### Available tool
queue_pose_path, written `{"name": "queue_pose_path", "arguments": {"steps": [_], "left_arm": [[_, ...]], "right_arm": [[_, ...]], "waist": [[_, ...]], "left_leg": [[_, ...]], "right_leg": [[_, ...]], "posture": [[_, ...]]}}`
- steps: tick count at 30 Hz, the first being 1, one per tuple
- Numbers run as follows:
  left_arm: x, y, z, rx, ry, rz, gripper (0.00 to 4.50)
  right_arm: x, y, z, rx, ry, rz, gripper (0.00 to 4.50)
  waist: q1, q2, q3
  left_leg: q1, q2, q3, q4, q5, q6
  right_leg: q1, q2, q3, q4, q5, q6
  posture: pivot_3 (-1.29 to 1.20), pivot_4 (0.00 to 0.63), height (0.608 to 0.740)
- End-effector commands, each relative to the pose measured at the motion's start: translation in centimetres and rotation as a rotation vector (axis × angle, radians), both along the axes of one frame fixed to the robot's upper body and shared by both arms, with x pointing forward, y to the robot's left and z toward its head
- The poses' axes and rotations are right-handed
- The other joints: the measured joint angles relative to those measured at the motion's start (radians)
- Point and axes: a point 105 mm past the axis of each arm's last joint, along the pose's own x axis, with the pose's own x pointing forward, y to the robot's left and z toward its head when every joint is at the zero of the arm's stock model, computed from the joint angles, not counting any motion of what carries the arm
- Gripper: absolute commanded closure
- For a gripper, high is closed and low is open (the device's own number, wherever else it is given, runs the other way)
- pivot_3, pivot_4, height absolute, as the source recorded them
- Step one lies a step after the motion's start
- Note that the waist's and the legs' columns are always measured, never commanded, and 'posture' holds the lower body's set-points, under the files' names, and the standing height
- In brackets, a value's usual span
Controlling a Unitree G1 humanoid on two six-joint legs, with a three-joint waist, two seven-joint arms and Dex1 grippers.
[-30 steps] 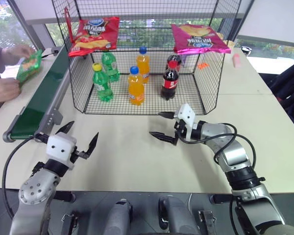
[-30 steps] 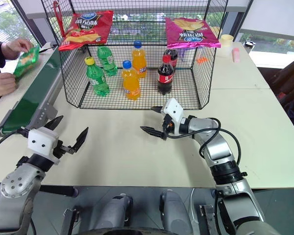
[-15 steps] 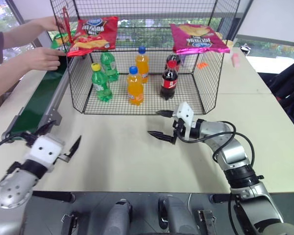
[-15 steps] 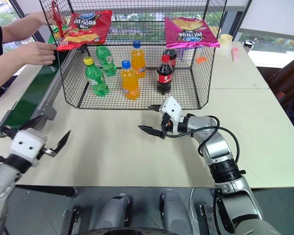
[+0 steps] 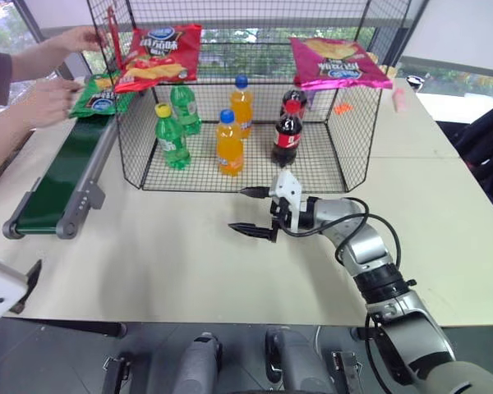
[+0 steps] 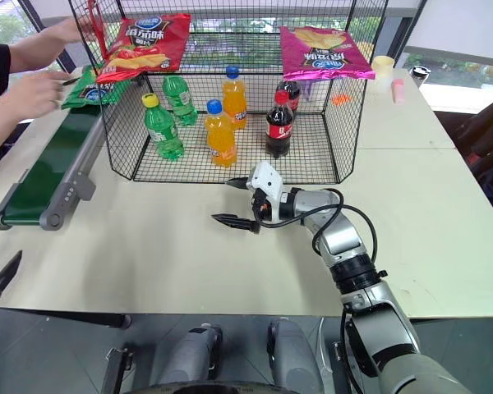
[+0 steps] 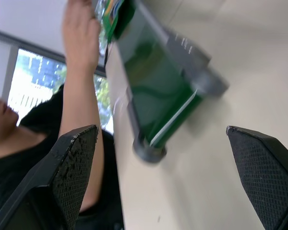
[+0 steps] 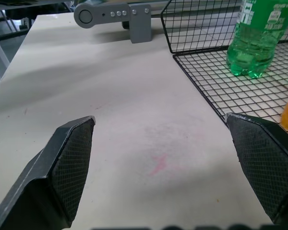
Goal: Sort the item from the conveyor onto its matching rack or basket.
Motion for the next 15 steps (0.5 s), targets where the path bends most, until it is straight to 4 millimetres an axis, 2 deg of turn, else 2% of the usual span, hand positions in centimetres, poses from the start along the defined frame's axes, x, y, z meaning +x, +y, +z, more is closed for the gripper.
{"name": "queue_pose_path", "arguments": {"steps": [1,4,9,15], "left_arm": [[-1.3,1.4,0.8,0.077,-0.008,0.030,0.04],[-1.9,2.1,0.3,0.140,0.032,0.038,0.04],[-1.7,2.8,-0.2,0.240,0.053,0.041,0.04],[-0.8,2.4,-0.5,0.327,0.043,0.012,0.04]], "right_arm": [[0.0,0.7,1.5,0.023,-0.058,0.031,0.00],[-0.1,0.7,1.4,0.024,-0.057,0.033,0.00],[0.0,0.4,1.2,0.025,-0.060,0.016,0.00],[0.0,0.3,1.2,0.027,-0.065,0.002,0.00]], "waist": [[-0.001,0.000,0.000],[-0.001,0.000,0.000],[0.000,0.000,0.000],[-0.002,0.000,0.000]], "left_leg": [[0.000,0.000,0.000,0.000,0.000,0.000],[-0.001,0.000,0.000,0.000,0.000,0.000],[-0.001,0.000,0.000,0.000,0.000,0.000],[-0.001,0.000,0.000,0.000,0.000,0.000]], "right_leg": [[-0.001,0.000,0.000,0.000,0.000,0.000],[-0.001,0.000,0.000,0.000,0.000,0.000],[-0.002,0.000,0.000,0.001,0.000,0.000],[-0.002,0.000,-0.001,0.001,0.001,0.000]], "posture": [[0.00,0.150,0.740],[0.00,0.150,0.740],[0.00,0.150,0.740],[0.00,0.150,0.740]]}}
